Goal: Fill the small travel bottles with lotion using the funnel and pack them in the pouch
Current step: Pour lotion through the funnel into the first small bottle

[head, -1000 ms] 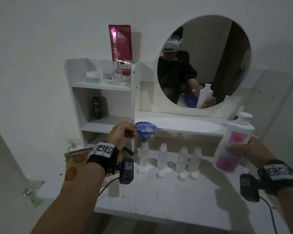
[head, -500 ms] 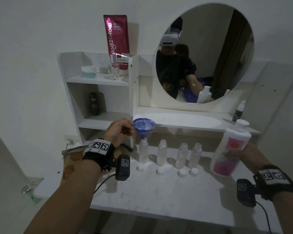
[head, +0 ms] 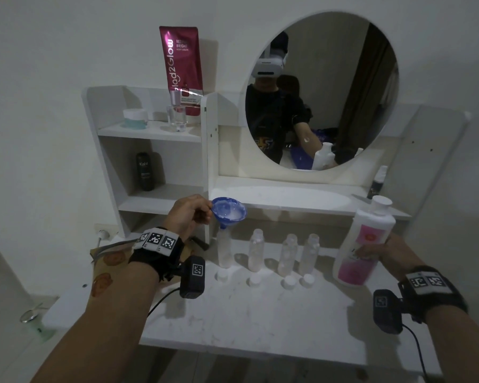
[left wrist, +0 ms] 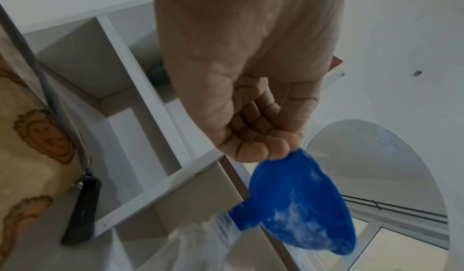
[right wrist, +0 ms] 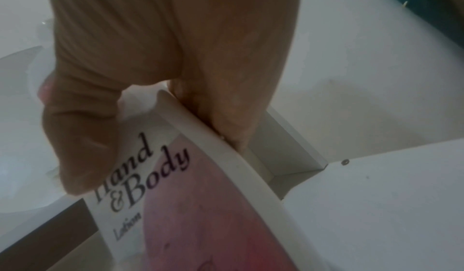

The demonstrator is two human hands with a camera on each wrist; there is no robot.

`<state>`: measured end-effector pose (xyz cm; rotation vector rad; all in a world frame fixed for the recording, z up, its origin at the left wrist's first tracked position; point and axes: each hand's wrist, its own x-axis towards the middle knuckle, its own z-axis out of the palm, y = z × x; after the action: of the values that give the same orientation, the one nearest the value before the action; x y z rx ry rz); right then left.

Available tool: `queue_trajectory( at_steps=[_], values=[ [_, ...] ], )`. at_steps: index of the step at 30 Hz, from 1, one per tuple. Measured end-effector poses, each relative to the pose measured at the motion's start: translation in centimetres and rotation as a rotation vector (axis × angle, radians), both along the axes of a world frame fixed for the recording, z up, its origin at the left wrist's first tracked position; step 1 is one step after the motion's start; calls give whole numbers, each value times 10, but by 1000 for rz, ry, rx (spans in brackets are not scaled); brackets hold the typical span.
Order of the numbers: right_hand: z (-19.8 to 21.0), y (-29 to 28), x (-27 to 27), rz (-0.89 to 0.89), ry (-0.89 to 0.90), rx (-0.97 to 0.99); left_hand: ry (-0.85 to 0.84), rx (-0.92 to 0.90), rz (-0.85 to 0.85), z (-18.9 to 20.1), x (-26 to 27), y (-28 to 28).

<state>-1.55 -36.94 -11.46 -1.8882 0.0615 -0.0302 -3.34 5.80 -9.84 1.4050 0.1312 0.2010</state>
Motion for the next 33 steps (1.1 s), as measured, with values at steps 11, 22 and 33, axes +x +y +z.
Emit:
queue_trajectory(
  at_steps=[11, 22, 33],
  values=[
    [-1, -1, 2, -8, 18, 27, 80, 151, -16, 1, -5, -7],
    [4, 4, -3, -16, 35, 62, 144, 497, 43, 15, -3, -4],
    [2, 1, 0, 3, 51, 79, 199, 757, 250, 21, -7, 0]
  ],
)
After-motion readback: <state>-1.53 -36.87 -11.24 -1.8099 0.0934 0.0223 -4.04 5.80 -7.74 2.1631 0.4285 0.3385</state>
